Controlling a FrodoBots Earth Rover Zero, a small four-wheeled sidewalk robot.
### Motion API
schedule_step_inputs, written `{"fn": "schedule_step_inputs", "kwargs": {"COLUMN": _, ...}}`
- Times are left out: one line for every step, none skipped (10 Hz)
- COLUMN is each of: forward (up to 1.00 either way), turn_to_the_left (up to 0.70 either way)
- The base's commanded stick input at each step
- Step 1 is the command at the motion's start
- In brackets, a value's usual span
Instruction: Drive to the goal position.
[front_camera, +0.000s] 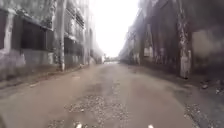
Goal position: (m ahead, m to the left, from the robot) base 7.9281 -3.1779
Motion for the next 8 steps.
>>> {"fn": "schedule_step_inputs", "kwargs": {"forward": 0.70, "turn_to_the_left": 0.00}}
{"fn": "schedule_step_inputs", "kwargs": {"forward": 0.70, "turn_to_the_left": 0.00}}
{"fn": "schedule_step_inputs", "kwargs": {"forward": 0.70, "turn_to_the_left": 0.00}}
{"fn": "schedule_step_inputs", "kwargs": {"forward": 0.70, "turn_to_the_left": 0.00}}
{"fn": "schedule_step_inputs", "kwargs": {"forward": 0.70, "turn_to_the_left": 0.00}}
{"fn": "schedule_step_inputs", "kwargs": {"forward": 0.70, "turn_to_the_left": 0.00}}
{"fn": "schedule_step_inputs", "kwargs": {"forward": 0.70, "turn_to_the_left": 0.00}}
{"fn": "schedule_step_inputs", "kwargs": {"forward": 0.70, "turn_to_the_left": 0.00}}
